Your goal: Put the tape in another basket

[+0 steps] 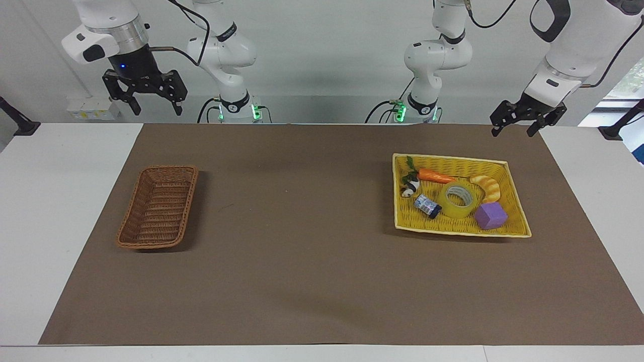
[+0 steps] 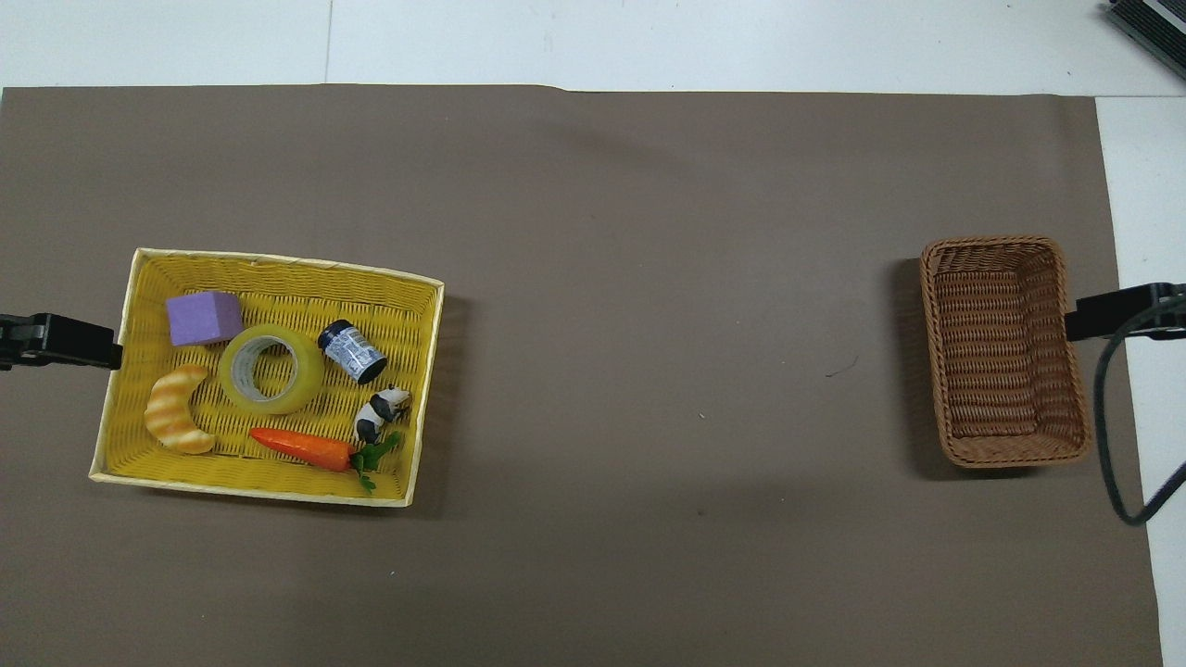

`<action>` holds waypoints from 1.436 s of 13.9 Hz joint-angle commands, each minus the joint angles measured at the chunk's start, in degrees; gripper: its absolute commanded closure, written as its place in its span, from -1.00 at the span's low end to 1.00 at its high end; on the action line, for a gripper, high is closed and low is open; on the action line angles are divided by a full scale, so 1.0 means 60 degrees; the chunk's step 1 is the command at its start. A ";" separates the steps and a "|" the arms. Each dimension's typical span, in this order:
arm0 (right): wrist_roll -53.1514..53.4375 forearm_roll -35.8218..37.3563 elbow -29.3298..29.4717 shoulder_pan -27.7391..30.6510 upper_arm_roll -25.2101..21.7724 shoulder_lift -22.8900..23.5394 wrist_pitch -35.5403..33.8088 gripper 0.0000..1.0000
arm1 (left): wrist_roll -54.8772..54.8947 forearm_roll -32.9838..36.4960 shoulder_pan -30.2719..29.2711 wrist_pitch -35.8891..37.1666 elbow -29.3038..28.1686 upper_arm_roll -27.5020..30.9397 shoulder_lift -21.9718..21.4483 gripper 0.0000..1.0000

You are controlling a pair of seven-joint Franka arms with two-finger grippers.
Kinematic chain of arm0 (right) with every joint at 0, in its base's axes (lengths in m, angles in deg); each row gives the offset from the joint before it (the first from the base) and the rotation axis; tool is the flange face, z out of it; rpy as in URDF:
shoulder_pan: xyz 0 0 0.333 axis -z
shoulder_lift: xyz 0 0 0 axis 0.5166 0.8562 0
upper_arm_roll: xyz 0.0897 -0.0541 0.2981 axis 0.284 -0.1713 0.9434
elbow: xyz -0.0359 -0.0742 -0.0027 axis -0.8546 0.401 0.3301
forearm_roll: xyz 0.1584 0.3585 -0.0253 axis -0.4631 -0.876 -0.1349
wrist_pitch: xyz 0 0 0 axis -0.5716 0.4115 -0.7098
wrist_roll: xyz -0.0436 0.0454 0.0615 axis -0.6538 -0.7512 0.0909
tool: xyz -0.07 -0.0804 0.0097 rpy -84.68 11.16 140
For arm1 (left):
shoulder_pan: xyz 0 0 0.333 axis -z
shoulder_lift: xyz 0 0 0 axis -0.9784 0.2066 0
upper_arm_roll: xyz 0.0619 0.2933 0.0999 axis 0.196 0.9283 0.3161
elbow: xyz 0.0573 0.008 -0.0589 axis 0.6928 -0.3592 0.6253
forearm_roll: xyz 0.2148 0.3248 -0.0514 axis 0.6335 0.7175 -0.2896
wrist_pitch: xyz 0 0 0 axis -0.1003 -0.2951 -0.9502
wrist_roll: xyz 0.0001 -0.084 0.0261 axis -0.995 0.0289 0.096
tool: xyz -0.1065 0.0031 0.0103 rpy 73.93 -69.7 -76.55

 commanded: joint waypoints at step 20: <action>-0.0229 0.0014 -0.0113 0.0098 0.0051 -0.0148 0.0068 -1.00 | -0.2861 -0.1526 -0.0211 -0.6977 -0.5282 -0.0061 0.1279 -0.44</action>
